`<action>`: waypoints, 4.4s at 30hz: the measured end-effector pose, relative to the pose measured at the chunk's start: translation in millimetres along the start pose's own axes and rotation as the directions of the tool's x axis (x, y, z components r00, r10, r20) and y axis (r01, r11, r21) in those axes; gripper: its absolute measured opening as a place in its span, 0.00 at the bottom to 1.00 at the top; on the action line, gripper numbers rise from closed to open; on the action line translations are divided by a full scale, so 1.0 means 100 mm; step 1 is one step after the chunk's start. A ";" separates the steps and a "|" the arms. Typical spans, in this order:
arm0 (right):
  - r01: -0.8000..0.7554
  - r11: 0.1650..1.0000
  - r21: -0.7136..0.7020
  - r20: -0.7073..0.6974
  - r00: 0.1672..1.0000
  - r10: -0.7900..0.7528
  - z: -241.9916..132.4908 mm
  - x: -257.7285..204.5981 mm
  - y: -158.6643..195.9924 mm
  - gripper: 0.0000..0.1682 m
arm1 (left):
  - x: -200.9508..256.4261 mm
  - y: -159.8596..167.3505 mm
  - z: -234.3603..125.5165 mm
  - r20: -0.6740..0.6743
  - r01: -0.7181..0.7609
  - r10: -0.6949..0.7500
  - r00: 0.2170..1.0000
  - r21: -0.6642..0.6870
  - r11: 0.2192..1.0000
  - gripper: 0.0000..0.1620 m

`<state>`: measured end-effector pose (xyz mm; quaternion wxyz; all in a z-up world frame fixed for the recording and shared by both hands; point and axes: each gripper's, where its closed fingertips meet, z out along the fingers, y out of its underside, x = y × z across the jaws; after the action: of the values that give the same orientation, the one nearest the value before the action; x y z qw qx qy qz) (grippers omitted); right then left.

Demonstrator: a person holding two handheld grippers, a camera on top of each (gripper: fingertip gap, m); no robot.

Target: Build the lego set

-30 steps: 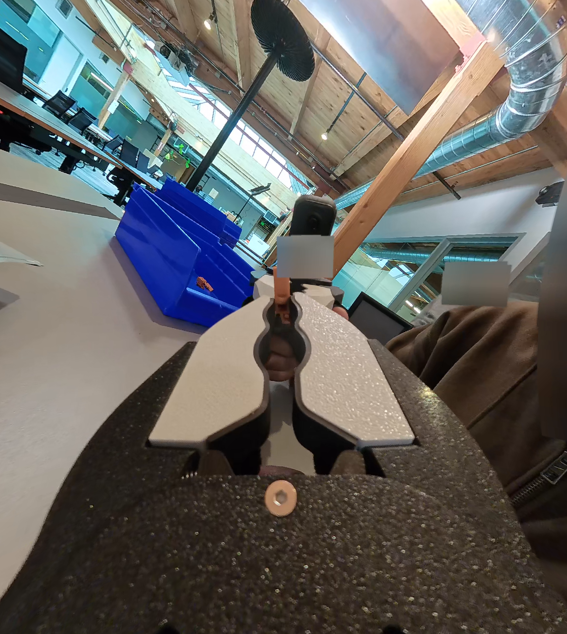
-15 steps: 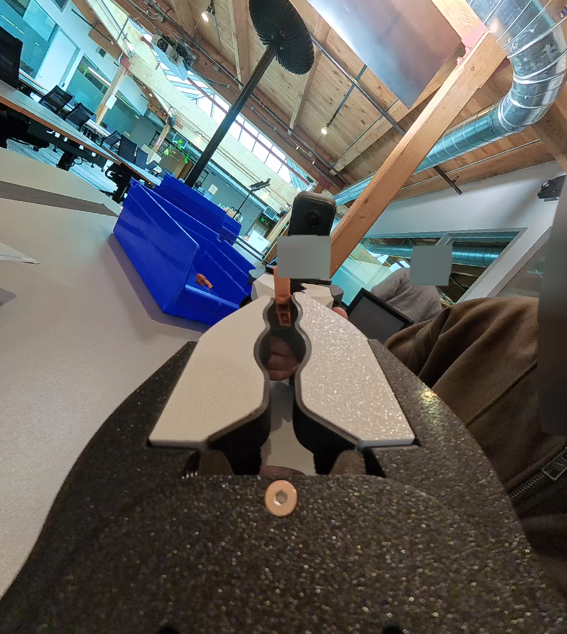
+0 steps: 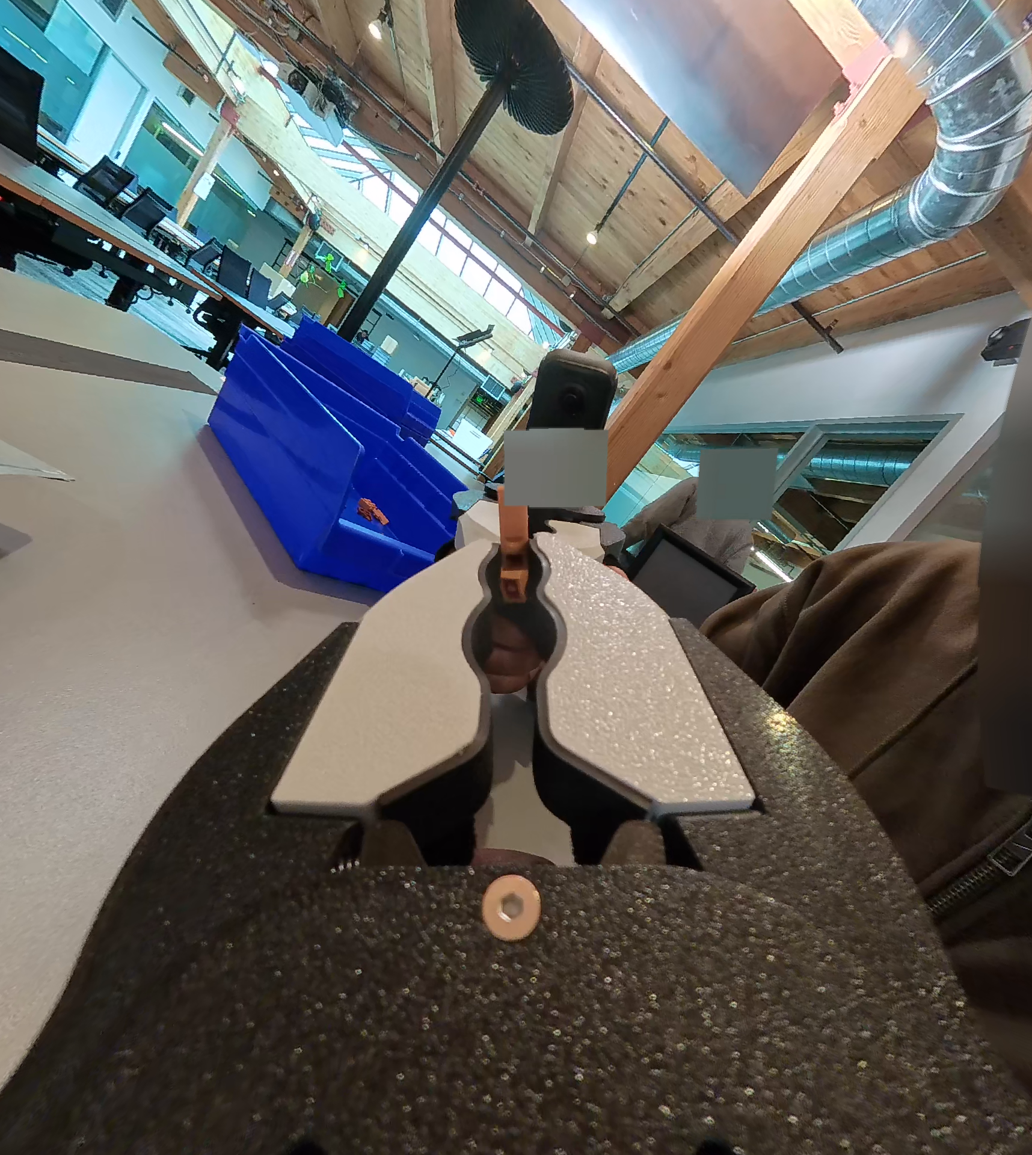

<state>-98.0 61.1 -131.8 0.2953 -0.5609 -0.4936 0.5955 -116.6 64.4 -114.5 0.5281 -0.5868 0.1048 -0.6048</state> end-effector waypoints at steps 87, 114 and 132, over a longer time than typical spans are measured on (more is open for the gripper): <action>-0.176 0.981 -0.081 0.120 0.975 0.185 0.01 -0.07 0.11 0.06 | 0.05 0.39 0.12 -0.013 -0.055 0.053 0.998 -0.233 0.971 0.05; -0.026 0.873 -0.487 0.092 0.993 0.080 -0.12 -0.16 0.72 0.05 | -0.03 1.01 0.01 -0.015 -0.178 0.217 0.976 -0.628 0.758 0.04; -0.032 0.912 -0.410 0.145 0.984 0.100 -0.11 -0.17 0.62 0.06 | 0.00 0.95 0.04 -0.024 -0.179 0.203 0.979 -0.584 0.792 0.05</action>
<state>-71.5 27.7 -181.4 0.1108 -0.5756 -0.6097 0.5335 -64.2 26.4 -184.5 0.3832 -0.7185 0.3330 -0.4754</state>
